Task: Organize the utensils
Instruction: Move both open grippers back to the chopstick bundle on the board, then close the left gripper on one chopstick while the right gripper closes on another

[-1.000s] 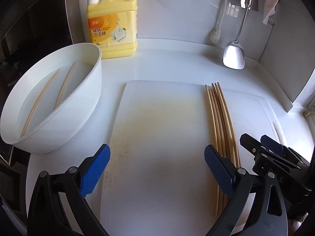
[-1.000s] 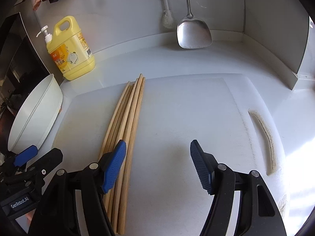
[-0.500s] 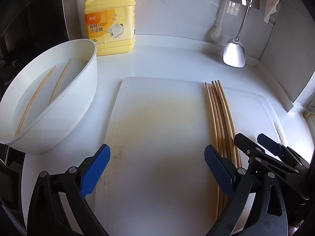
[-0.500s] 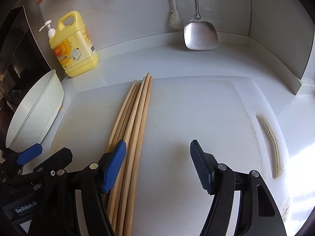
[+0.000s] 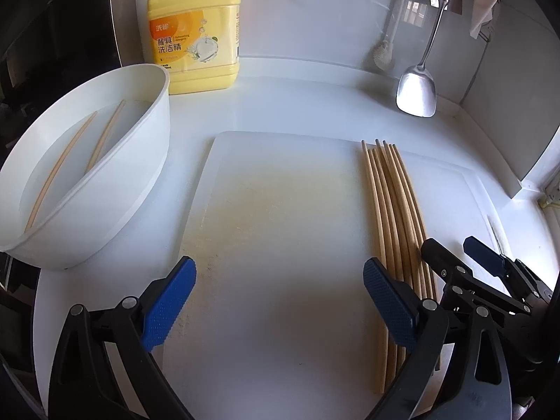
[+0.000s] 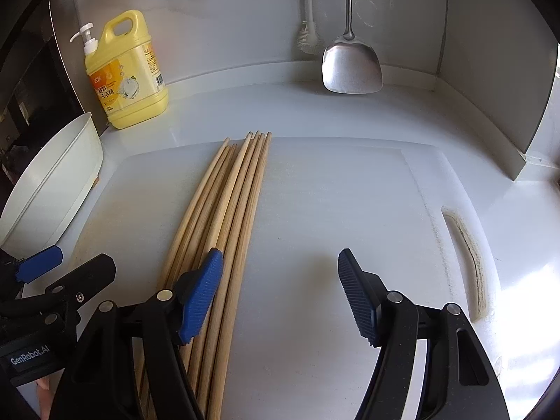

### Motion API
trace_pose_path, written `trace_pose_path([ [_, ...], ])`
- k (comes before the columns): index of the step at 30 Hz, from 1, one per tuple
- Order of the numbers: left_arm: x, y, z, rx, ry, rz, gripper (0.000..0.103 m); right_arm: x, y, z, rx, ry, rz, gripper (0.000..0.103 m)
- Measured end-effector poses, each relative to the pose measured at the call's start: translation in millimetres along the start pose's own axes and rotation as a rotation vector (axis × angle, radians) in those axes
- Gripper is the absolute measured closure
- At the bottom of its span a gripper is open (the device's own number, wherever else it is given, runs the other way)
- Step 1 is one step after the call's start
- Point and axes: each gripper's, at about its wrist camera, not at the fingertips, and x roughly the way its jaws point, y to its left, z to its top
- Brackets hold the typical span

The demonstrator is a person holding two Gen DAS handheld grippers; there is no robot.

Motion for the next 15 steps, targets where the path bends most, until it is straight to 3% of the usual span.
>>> trace_pose_path([
  [15, 13, -23, 0, 0.061, -0.011, 0.003, 0.008, -6, -22, -2, 0.021, -0.012, -0.065, 0.037],
])
